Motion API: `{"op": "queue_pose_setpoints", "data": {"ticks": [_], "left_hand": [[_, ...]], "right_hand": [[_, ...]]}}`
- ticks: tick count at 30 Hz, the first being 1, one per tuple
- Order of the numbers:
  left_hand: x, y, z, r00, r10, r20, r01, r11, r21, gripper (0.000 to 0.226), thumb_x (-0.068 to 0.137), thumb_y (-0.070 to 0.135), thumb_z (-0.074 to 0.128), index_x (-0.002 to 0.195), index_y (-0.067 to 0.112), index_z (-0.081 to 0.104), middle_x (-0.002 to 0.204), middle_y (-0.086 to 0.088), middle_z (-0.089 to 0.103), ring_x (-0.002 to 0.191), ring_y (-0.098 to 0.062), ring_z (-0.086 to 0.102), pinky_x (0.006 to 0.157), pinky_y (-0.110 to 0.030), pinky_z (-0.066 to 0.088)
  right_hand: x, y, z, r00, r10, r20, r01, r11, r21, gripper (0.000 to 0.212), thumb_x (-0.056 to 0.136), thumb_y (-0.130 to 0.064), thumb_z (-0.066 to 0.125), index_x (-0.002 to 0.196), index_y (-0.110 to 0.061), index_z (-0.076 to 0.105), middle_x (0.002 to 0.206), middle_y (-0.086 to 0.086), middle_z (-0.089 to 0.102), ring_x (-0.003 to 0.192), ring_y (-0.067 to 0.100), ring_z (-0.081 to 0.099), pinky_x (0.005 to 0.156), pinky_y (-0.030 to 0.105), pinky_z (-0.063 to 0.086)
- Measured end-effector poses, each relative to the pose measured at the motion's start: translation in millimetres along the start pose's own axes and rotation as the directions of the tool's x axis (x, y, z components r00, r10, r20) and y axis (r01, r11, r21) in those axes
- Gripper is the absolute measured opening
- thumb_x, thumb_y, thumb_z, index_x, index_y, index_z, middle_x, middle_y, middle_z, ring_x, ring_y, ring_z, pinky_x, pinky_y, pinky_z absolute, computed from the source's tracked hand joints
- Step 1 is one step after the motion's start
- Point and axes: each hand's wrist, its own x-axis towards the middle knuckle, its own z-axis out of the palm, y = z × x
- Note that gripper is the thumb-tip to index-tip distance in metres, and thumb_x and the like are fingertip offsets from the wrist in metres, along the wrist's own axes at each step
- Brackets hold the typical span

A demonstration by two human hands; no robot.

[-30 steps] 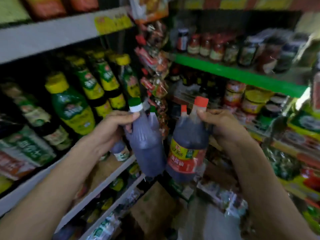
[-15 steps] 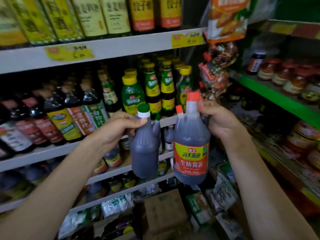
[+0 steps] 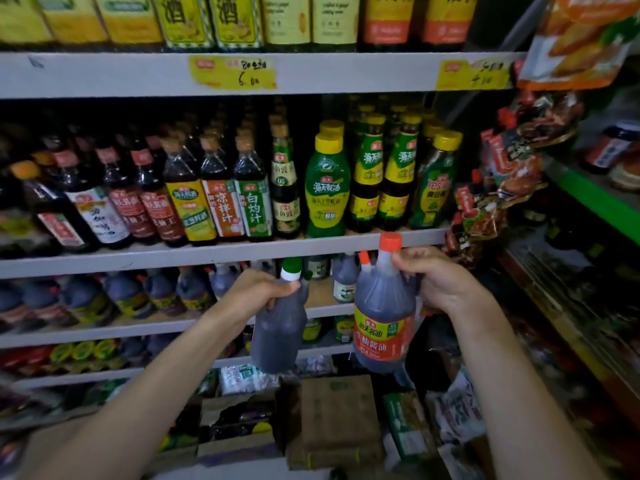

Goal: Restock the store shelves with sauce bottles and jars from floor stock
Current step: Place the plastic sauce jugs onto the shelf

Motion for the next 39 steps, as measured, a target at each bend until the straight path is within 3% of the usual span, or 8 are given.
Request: {"op": "queue_pose_setpoints", "data": {"ticks": [4,9,13,20,24,27,31,39], "left_hand": [[-5,-28,-5,0.996,-0.079,-0.035,0.078,0.997,-0.026,0.042,0.089,0.022,0.07,0.056,0.004,0.051,0.049,-0.008,0.045,0.048,-0.014,0.047,0.055,-0.028,0.03],[-22,-66,-20,0.983,-0.156,-0.099,0.147,0.985,-0.091,0.042,0.089,0.02,0.07,0.049,0.013,0.057,0.045,-0.001,0.047,0.047,-0.013,0.047,0.048,-0.021,0.033],[-40,-95,-53,0.97,-0.196,-0.143,0.178,0.976,-0.127,0.038,0.088,0.026,0.071,0.063,0.001,0.056,0.055,-0.011,0.048,0.057,-0.019,0.048,0.053,-0.026,0.032],[-47,-152,-158,0.95,-0.226,-0.216,0.211,0.973,-0.091,0.048,0.086,0.031,0.073,0.052,0.007,0.048,0.046,-0.002,0.046,0.047,-0.011,0.047,0.05,-0.023,0.031],[-48,-194,-235,0.952,-0.223,-0.212,0.215,0.975,-0.057,0.049,0.085,0.03,0.073,0.049,0.008,0.048,0.044,-0.002,0.045,0.044,-0.011,0.046,0.05,-0.026,0.029],[-49,-227,-288,0.95,-0.232,-0.207,0.234,0.972,-0.015,0.046,0.083,0.033,0.075,0.054,0.006,0.05,0.051,-0.009,0.047,0.05,-0.017,0.049,0.054,-0.03,0.029],[-56,-272,-343,0.927,-0.314,-0.206,0.324,0.946,0.016,0.047,0.084,0.032,0.075,0.055,0.006,0.049,0.052,-0.013,0.046,0.053,-0.021,0.048,0.056,-0.031,0.029],[-81,-329,-402,0.881,-0.391,-0.265,0.394,0.918,-0.043,0.049,0.082,0.038,0.075,0.048,0.014,0.049,0.053,-0.008,0.048,0.055,-0.02,0.046,0.06,-0.032,0.029]], "right_hand": [[10,16,16,0.998,0.06,-0.004,-0.06,0.998,-0.032,0.018,0.064,-0.028,0.073,0.057,-0.012,0.074,0.063,0.002,0.068,0.068,0.017,0.061,0.071,0.03,0.039],[31,40,52,0.994,0.104,0.033,-0.102,0.992,-0.071,0.016,0.069,-0.025,0.069,0.061,-0.013,0.077,0.067,0.002,0.071,0.067,0.011,0.064,0.068,0.026,0.042],[46,59,100,0.988,0.15,0.045,-0.139,0.973,-0.182,0.026,0.073,-0.025,0.071,0.048,-0.017,0.07,0.054,-0.005,0.063,0.055,0.007,0.054,0.06,0.028,0.032],[74,88,211,0.98,0.193,0.045,-0.181,0.963,-0.198,0.016,0.078,-0.003,0.072,0.064,-0.01,0.069,0.06,-0.003,0.068,0.059,0.008,0.062,0.056,0.02,0.043],[86,114,298,0.971,0.24,0.016,-0.232,0.952,-0.199,0.032,0.081,0.008,0.066,0.057,-0.012,0.07,0.06,-0.005,0.07,0.056,0.005,0.064,0.053,0.015,0.046],[94,136,362,0.965,0.261,-0.015,-0.259,0.942,-0.214,0.012,0.084,0.007,0.066,0.077,-0.002,0.068,0.075,0.006,0.069,0.069,0.014,0.065,0.06,0.022,0.046],[99,162,429,0.944,0.312,-0.107,-0.328,0.92,-0.215,0.009,0.084,0.004,0.069,0.081,-0.001,0.061,0.08,0.013,0.058,0.074,0.022,0.058,0.068,0.029,0.041],[110,200,502,0.879,0.43,-0.207,-0.473,0.839,-0.267,0.038,0.08,-0.008,0.077,0.055,-0.015,0.049,0.066,0.006,0.056,0.07,0.022,0.057,0.067,0.032,0.037]]}}
